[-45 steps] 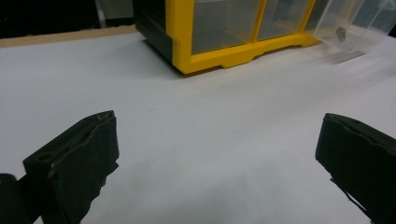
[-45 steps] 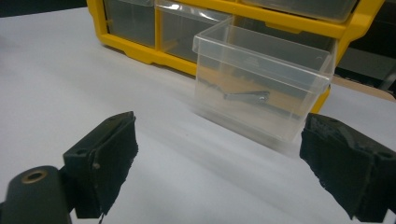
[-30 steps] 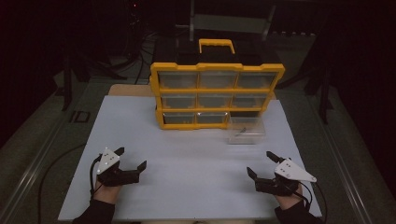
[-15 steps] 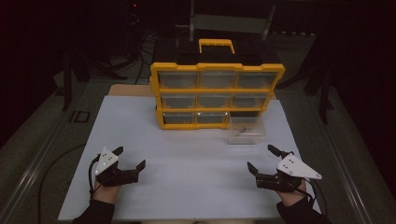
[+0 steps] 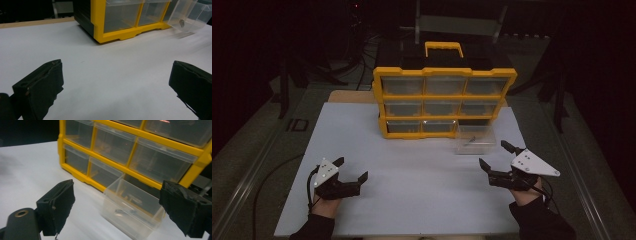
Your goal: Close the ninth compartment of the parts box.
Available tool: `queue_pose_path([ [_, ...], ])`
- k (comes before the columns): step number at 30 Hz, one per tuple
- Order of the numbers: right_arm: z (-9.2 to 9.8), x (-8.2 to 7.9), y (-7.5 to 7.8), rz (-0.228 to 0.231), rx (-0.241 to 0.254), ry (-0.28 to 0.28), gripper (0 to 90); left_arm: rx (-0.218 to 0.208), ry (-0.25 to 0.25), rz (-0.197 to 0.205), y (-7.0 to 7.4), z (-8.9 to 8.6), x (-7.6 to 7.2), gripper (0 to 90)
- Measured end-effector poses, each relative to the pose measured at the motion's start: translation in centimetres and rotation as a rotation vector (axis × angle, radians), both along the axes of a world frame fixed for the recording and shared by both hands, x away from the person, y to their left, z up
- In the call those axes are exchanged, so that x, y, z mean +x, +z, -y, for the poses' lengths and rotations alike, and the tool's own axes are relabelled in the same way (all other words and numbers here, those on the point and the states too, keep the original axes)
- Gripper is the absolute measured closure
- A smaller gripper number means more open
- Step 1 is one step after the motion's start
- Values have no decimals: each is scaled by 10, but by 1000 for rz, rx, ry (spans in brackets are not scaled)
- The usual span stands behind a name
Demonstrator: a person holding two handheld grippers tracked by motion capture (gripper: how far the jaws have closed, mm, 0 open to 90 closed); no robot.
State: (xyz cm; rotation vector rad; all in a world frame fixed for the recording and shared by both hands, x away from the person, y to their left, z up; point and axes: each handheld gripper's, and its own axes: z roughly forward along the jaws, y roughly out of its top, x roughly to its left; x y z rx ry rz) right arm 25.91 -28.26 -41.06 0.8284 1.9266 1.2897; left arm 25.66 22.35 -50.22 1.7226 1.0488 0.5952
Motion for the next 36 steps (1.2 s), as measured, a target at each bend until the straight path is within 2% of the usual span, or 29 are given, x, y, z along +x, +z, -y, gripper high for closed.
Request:
queue_pose_path([
  [4,3,5,-9,-26,5,-12,124,-1,-1,1,0,0,0,1],
  [7,5,9,-23,-61,13,-20,123,-1,-1,1,0,0,0,1],
  [15,9,12,-54,-116,39,-27,125,3,-6,-2,0,1,0,1],
  [19,10,14,-67,-133,27,-30,126,7,-9,-4,-1,1,0,1],
  [26,15,20,-84,-193,27,-60,136,7,-13,-3,-1,2,0,1],
  [30,17,25,-90,-223,-16,-91,169,6,-12,-3,-1,2,0,1],
  [36,20,31,-96,-252,-26,-127,242,7,-14,-3,-1,3,0,2],
])
